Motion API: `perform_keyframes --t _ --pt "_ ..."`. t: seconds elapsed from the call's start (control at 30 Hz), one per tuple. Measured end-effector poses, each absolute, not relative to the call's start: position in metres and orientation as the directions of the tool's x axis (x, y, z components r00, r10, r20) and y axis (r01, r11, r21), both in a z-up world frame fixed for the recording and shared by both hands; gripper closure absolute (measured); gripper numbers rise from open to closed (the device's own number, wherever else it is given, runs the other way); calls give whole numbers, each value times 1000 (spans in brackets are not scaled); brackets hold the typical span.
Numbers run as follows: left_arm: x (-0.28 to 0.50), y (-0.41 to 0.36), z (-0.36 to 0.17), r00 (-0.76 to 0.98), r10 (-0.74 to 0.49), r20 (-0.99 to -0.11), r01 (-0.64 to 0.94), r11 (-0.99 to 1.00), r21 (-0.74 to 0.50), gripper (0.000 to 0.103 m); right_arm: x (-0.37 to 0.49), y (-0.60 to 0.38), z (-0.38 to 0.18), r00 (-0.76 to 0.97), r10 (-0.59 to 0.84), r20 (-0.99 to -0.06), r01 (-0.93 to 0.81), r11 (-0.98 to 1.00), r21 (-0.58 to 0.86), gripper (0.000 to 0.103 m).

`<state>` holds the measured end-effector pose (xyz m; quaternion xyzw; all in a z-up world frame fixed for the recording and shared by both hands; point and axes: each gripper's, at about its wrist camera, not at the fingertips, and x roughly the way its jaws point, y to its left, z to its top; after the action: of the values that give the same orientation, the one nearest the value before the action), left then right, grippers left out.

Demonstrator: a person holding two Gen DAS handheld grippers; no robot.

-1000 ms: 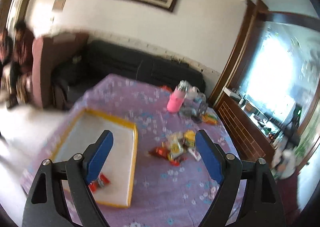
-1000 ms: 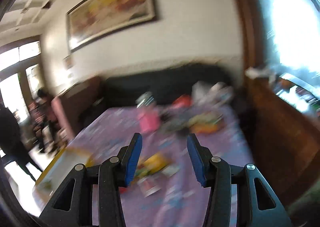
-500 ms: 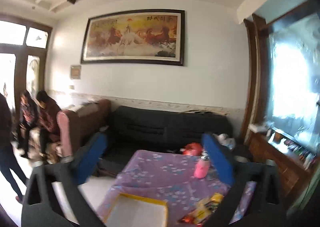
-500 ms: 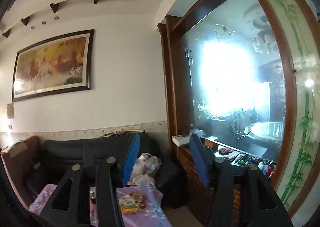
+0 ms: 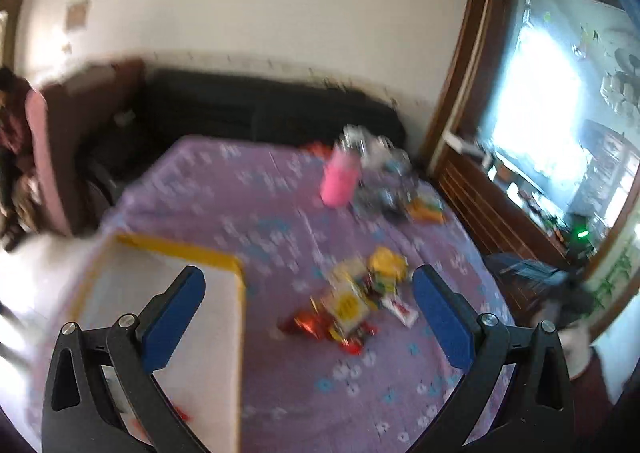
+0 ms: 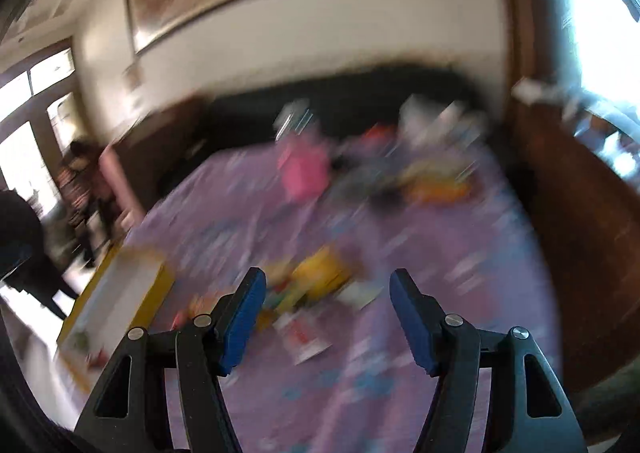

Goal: Organize snacks
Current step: 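Swing both tools back over the table toward the remaining snacks, then grasp a red candy with the right tool while the left tool grasps a brown candy bag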

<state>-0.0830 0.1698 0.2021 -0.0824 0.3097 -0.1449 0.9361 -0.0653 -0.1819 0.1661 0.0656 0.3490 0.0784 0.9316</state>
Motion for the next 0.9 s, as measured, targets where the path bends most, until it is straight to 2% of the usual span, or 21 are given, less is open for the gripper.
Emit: perform_keyframes --t 0.1,0.23,0.5,0.57,0.6,0.63,0.67,0.7,0.73,0.77,0.9 --pt "-57 148 161 692 -352 -630 234 935 -266 14 -44 -132 97 626 320 -711 -187 947 261 52" --pt "-20 132 115 608 -350 -713 196 936 -292 15 -26 -80 51 543 397 -740 -230 918 324 53" --pt "36 98 51 504 -298 -810 153 955 -256 15 -6 -52 10 489 412 -769 -258 910 324 53" --pt "45 91 43 486 -276 -829 152 961 -232 15 -7 -53 10 493 411 -767 -278 910 308 60" --pt "48 90 38 472 -273 -838 148 962 -230 15 -8 -52 10 485 417 -769 -287 906 310 73" --pt "50 90 32 456 -276 -846 143 961 -237 15 -9 -52 11 464 442 -767 -300 894 334 76" --pt "50 91 29 448 -276 -850 139 961 -238 18 -11 -52 12 444 468 -764 -311 880 359 77" --pt "47 91 30 461 -250 -851 143 968 -207 31 -12 -52 12 435 474 -766 -318 876 362 78" --pt "42 90 30 459 -252 -852 166 966 -196 52 -15 -51 12 430 472 -770 -328 876 354 78" --pt "37 90 29 441 -276 -854 181 959 -217 60 -18 -50 13 424 469 -774 -339 875 344 78" --pt "17 90 22 399 -283 -872 221 953 -209 62 -30 -46 13 364 487 -794 -403 851 337 76"
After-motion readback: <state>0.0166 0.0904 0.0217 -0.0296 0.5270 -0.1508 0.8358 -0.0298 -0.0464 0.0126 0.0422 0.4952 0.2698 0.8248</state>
